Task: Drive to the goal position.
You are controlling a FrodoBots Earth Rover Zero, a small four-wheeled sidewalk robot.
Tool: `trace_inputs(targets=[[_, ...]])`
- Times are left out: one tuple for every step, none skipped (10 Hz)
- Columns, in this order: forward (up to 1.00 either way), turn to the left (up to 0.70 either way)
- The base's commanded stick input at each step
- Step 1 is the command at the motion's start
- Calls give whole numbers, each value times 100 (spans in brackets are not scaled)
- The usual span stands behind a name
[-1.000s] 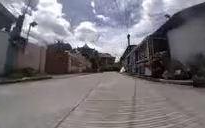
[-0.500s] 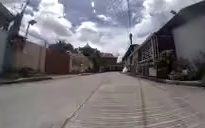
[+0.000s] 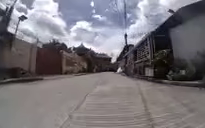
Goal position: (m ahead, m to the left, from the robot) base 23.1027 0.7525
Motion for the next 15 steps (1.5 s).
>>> trace_inputs(targets=[[70, 0], [70, 0], [70, 0], [70, 0], [70, 0], [70, 0], [70, 0], [70, 0], [70, 0], [70, -7], [70, -18], [70, -26], [70, -31], [70, -35], [70, -25]])
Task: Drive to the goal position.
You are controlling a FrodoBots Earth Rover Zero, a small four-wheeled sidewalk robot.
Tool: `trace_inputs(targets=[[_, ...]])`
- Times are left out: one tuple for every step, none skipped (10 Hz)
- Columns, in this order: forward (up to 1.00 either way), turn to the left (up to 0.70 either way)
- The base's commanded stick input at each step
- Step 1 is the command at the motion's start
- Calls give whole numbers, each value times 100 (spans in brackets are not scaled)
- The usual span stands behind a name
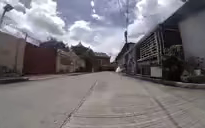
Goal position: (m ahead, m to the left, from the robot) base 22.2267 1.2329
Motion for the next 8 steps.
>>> trace_inputs(targets=[[70, -10], [70, 0], [70, 0], [70, 0], [70, 0], [70, 0], [70, 0], [70, 0]])
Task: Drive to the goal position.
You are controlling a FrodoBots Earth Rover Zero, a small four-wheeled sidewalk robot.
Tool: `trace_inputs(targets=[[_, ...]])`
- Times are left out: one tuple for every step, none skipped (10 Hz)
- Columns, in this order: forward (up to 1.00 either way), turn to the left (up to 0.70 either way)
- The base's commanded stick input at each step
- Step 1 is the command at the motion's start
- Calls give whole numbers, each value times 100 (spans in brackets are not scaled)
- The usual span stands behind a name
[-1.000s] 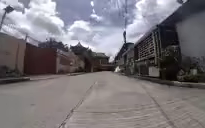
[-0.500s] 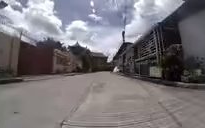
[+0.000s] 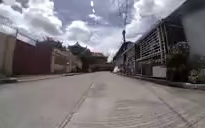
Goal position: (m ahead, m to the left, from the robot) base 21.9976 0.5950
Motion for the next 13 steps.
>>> trace_inputs(targets=[[70, 0], [70, 0], [70, 0], [70, 0], [70, 0], [70, 0], [70, 0], [70, -3], [70, -35], [70, -35], [70, -35], [70, -29], [70, -10]])
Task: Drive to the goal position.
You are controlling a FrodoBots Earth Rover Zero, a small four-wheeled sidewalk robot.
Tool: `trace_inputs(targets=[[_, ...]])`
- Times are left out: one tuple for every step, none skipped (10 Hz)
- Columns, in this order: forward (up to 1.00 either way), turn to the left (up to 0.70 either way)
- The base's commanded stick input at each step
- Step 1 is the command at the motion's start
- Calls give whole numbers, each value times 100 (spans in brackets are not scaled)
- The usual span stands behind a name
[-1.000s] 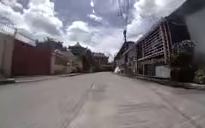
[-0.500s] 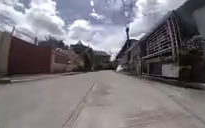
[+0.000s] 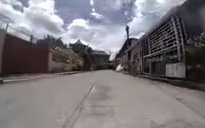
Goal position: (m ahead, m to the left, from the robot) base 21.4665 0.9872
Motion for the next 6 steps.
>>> trace_inputs(targets=[[70, 0], [70, 0], [70, 0], [70, 0], [70, 0], [70, 0]])
